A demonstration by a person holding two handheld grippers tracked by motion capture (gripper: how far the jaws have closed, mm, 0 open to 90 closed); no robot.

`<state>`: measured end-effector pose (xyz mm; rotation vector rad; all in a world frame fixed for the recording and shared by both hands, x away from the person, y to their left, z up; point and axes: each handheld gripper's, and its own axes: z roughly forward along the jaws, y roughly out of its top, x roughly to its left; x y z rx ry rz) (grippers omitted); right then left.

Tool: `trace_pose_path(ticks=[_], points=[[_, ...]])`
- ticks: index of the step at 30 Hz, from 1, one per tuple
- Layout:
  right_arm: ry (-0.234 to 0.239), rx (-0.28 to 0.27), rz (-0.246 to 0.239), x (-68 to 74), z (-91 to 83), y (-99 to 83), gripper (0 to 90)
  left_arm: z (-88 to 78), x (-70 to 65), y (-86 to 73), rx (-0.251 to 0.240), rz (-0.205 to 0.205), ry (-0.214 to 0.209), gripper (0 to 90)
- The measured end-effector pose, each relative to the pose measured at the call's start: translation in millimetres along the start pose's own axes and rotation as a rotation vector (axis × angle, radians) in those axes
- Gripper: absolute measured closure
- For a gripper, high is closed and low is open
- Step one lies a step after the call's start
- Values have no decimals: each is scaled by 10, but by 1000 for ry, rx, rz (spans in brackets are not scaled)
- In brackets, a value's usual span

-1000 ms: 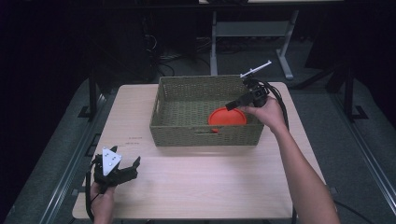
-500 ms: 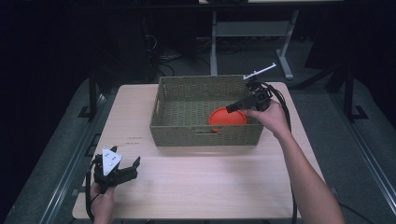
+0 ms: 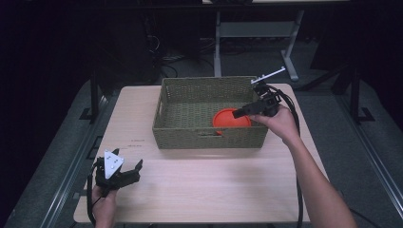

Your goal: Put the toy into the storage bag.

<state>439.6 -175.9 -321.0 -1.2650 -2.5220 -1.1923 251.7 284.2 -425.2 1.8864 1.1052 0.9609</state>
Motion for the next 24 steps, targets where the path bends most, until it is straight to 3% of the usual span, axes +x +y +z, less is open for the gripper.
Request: trace_pose_path(ticks=[24], points=[[11, -14, -5, 17, -166, -304, 301, 1, -7, 1, 0, 1, -2, 128]])
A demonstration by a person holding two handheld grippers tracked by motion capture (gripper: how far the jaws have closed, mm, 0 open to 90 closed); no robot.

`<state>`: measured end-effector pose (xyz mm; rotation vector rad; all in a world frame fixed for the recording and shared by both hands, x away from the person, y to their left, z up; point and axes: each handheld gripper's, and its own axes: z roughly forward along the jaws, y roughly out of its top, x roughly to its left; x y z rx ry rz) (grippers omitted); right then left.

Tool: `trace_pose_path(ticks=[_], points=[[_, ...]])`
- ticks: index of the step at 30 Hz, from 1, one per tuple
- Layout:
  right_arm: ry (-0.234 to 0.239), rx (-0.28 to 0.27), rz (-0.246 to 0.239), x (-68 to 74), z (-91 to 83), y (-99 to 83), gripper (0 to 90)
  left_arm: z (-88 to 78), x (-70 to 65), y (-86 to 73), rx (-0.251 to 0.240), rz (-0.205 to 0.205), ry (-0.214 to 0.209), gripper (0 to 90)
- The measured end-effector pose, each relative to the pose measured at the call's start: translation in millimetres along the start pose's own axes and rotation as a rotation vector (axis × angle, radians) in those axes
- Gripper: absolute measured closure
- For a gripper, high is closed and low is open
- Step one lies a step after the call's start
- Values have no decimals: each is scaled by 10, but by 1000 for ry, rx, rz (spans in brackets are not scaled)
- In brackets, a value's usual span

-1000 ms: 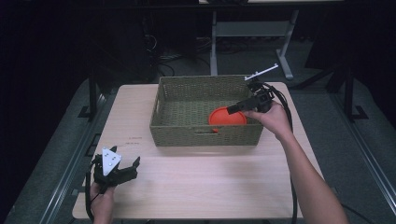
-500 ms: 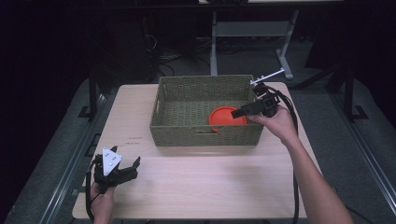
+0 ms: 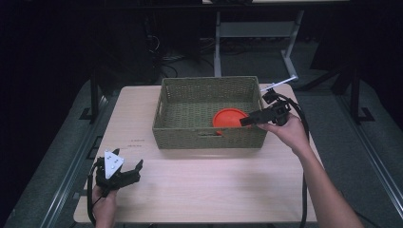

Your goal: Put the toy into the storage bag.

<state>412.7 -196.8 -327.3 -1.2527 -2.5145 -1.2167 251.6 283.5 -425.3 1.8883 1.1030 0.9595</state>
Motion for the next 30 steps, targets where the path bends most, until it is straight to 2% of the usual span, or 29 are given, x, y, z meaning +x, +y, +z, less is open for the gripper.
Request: trace_pose_path(ticks=[15, 30], points=[[3, -18, -22, 63, -101, -268, 297, 6, -6, 0, 0, 0, 1, 128], [-8, -34, -9, -19, -183, -593, 281, 8, -8, -3, 2, -1, 2, 128]])
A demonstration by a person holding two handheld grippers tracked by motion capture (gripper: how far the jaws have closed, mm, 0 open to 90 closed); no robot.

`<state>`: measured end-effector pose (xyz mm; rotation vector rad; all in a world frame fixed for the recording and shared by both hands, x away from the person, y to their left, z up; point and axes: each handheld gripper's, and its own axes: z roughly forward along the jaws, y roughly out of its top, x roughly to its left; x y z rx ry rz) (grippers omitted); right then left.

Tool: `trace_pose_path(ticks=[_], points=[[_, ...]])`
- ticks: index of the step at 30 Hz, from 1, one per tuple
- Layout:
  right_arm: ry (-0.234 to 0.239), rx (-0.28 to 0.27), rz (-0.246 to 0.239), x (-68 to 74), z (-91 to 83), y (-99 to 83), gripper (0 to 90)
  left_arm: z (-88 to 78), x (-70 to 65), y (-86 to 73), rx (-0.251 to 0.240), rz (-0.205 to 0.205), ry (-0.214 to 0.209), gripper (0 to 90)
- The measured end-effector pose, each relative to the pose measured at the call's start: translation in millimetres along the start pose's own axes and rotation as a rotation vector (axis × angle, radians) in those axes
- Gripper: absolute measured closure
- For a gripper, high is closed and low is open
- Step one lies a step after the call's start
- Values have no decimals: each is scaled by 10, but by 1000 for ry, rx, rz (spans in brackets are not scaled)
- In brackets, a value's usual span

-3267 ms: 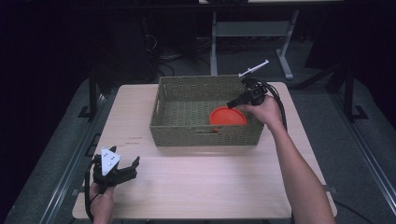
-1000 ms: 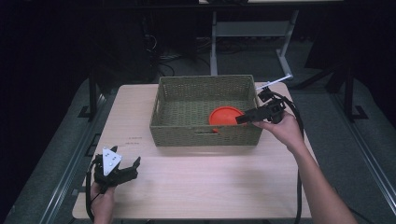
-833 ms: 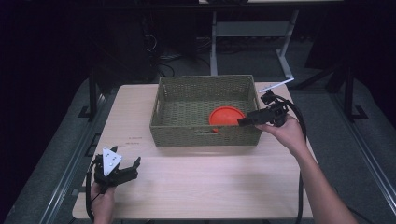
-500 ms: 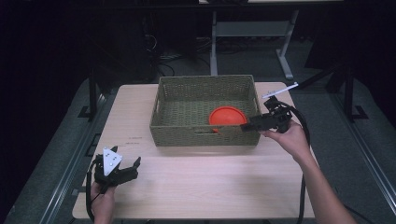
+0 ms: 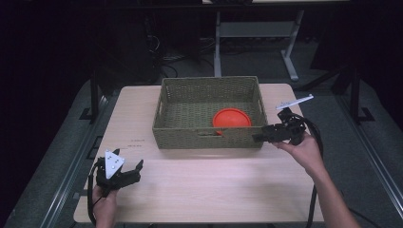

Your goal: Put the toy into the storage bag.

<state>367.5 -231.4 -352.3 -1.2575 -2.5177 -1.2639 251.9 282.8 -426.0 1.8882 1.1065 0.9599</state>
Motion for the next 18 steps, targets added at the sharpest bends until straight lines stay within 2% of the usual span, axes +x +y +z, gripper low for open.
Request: trace_pose_path(ticks=[5, 18], points=[[0, -7, 5, -30, -18, -132, 278, 1, 0, 0, 1, 1, 0, 128], [-9, -8, 16, -83, -45, -340, 270, -1, -2, -1, 0, 0, 2, 128]])
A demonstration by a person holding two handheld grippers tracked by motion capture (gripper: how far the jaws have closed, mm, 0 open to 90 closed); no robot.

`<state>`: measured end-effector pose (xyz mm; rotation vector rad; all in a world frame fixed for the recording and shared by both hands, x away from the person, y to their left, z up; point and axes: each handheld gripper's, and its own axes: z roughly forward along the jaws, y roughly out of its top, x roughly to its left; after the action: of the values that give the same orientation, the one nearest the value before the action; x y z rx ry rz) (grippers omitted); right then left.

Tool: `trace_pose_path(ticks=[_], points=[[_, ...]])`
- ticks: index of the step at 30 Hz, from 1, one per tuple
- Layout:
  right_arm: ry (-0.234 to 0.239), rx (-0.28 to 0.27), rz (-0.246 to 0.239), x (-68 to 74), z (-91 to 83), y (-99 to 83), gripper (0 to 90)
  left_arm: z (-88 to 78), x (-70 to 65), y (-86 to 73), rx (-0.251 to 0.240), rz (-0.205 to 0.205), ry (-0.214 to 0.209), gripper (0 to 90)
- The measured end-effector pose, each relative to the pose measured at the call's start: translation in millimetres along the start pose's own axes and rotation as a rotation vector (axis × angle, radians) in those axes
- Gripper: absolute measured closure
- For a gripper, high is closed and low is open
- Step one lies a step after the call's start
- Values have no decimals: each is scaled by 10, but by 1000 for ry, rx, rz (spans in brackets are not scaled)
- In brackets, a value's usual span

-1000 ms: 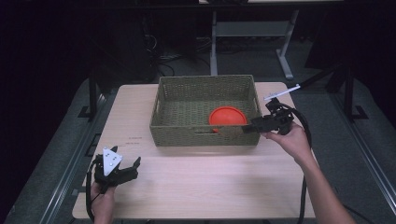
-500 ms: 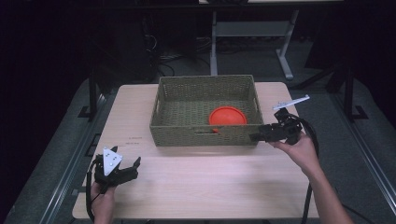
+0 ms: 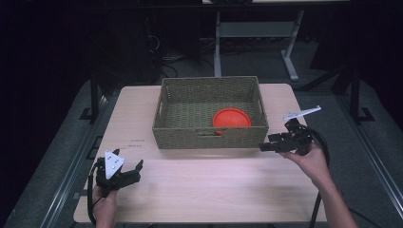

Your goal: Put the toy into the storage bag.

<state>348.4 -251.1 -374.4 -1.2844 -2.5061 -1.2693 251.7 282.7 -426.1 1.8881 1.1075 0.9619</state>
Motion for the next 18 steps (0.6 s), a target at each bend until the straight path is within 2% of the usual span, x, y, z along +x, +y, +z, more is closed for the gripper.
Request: trace_pose_path(ticks=[3, 6, 18], points=[[-6, 2, 8, -24, -3, -81, 266, -6, 2, 4, 7, 15, -2, 128], [-5, 3, 15, -44, -1, -129, 264, 0, -9, 0, 1, -4, -3, 128], [-47, 24, 21, -102, -27, -349, 250, 0, -8, 1, 1, 2, -3, 128]])
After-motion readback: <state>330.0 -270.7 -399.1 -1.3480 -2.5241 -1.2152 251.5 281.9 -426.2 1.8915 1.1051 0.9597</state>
